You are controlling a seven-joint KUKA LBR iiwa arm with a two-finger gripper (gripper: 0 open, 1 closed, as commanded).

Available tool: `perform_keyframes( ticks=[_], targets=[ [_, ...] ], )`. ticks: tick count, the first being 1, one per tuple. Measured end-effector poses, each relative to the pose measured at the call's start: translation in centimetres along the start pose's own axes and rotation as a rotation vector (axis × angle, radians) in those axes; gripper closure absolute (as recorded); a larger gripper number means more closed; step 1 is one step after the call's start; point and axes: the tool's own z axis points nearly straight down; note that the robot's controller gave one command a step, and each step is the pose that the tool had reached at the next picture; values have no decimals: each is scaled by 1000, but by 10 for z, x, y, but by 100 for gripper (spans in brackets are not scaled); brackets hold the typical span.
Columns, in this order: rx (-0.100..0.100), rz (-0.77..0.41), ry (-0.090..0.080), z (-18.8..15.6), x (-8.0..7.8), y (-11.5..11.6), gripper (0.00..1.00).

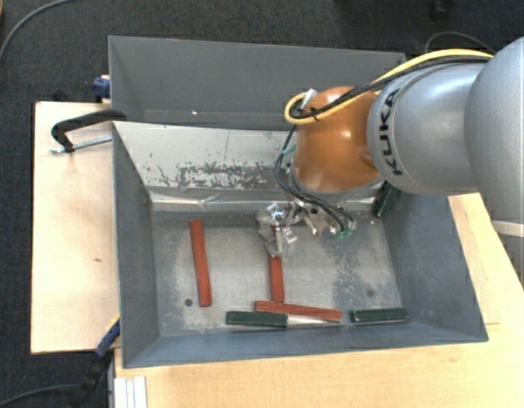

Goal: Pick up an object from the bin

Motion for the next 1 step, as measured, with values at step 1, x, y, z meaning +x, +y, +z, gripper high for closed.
perform_keyframes(
  ticks=[1],
  targets=[
    [-4, 0, 14, 5, 5, 1, 0]
  ],
)
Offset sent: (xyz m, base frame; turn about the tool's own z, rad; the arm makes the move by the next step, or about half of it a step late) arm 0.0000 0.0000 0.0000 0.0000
